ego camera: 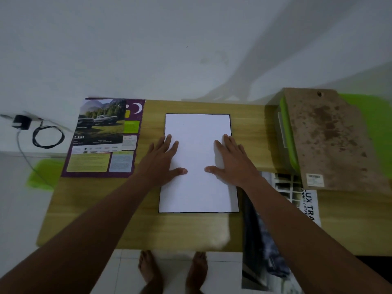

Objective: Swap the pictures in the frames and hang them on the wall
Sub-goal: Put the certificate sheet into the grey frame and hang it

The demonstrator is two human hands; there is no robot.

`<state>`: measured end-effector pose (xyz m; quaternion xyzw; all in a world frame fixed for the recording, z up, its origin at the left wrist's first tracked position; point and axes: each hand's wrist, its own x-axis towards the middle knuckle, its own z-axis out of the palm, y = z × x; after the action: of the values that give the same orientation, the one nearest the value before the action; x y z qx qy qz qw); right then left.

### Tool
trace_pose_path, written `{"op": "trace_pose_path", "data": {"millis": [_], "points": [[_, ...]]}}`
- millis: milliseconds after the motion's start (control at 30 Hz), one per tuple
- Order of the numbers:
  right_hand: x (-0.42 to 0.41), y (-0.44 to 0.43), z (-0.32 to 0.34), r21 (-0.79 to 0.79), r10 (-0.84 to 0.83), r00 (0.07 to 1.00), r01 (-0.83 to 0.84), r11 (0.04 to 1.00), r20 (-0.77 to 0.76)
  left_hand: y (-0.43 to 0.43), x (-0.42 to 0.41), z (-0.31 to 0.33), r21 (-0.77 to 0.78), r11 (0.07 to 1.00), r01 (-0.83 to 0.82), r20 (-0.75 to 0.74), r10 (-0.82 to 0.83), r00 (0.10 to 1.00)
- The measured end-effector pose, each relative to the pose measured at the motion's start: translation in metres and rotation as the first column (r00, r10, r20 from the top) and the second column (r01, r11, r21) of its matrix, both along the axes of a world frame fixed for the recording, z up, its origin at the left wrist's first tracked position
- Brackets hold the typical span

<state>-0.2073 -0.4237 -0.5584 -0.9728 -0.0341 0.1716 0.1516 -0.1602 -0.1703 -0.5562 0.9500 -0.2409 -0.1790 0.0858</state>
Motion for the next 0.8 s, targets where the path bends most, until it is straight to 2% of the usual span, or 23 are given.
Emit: {"op": "trace_pose_path", "data": {"millis": [233, 400, 600, 800], "points": [[-0.005, 0.005, 0.015, 0.037, -0.045, 0.999, 0.045, 0.998, -0.002, 0.002, 0.0, 0.004, -0.005, 1.0, 0.022, 0.021, -0.022, 1.0], [-0.015, 0.0, 0.052, 0.063, -0.157, 0.987, 0.155, 0.986, 0.037, -0.01, 0.0, 0.032, -0.159, 0.987, 0.002, 0.038, 0.004, 0.999], [-0.023, -0.033, 0.116, 0.055, -0.265, 0.959, 0.261, 0.964, 0.099, -0.072, 0.0, 0.096, -0.313, 0.945, 0.092, 0.147, -0.048, 0.988], [-0.04, -0.108, 0.157, -0.013, -0.436, 0.887, 0.443, 0.897, 0.153, -0.158, -0.012, 0.139, -0.425, 0.898, 0.115, 0.118, -0.071, 0.99]]}}
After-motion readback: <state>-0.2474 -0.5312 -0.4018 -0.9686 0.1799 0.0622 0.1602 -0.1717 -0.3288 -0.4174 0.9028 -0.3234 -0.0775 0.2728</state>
